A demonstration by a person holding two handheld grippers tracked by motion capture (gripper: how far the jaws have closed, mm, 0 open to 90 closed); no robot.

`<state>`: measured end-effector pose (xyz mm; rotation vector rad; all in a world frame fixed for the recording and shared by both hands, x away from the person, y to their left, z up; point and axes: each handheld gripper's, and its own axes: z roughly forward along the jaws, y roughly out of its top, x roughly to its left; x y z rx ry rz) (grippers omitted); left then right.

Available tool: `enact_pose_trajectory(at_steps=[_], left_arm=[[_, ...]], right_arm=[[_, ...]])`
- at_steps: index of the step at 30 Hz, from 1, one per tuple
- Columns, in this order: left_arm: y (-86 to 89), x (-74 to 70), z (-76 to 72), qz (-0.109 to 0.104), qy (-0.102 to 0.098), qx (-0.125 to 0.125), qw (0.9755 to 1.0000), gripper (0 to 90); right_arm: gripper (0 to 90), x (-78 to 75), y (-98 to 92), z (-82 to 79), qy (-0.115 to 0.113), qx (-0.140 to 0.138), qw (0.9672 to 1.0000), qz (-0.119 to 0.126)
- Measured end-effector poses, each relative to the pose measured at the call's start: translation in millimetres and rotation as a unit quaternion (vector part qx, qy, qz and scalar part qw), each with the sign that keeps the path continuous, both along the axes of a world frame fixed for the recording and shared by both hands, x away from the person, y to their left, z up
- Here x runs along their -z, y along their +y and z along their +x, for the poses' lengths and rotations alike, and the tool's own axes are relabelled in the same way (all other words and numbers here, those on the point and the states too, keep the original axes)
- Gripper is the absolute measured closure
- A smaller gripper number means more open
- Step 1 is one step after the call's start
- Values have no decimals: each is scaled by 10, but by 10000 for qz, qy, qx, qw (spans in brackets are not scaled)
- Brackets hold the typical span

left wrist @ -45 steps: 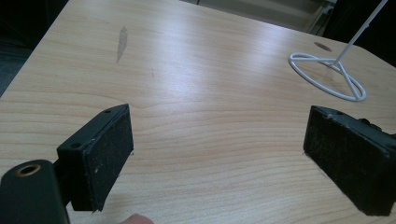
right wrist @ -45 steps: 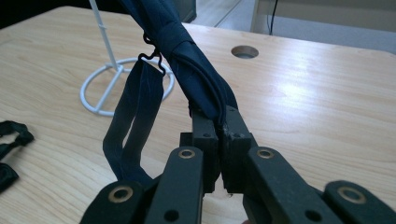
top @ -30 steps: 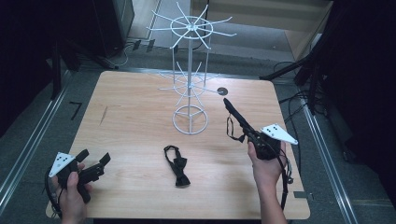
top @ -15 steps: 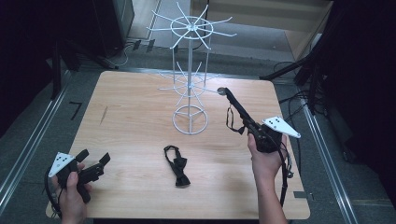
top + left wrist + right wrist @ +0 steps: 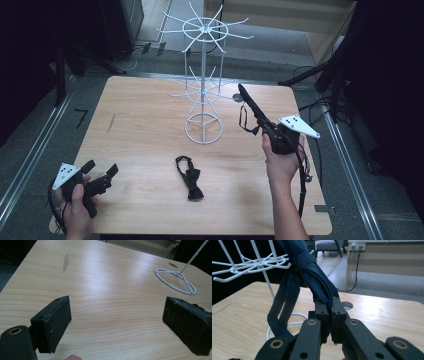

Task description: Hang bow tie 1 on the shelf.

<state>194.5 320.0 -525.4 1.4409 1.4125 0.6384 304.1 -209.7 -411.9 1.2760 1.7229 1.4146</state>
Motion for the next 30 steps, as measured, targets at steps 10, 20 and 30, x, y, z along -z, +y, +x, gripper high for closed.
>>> enact_pose_trajectory(at_steps=[10, 20, 30], left_arm=[[4, 0, 4, -21, 16, -4, 10000, 92], [10, 1, 5, -39, 28, -3, 10000, 92], [13, 3, 4, -72, 13, 12, 10000, 92]], right_arm=[[879, -50, 108, 120, -12, -107, 9999, 111], [879, -29, 120, 224, 62, -48, 9994, 326], [879, -122, 101, 196, -104, -53, 9990, 441]])
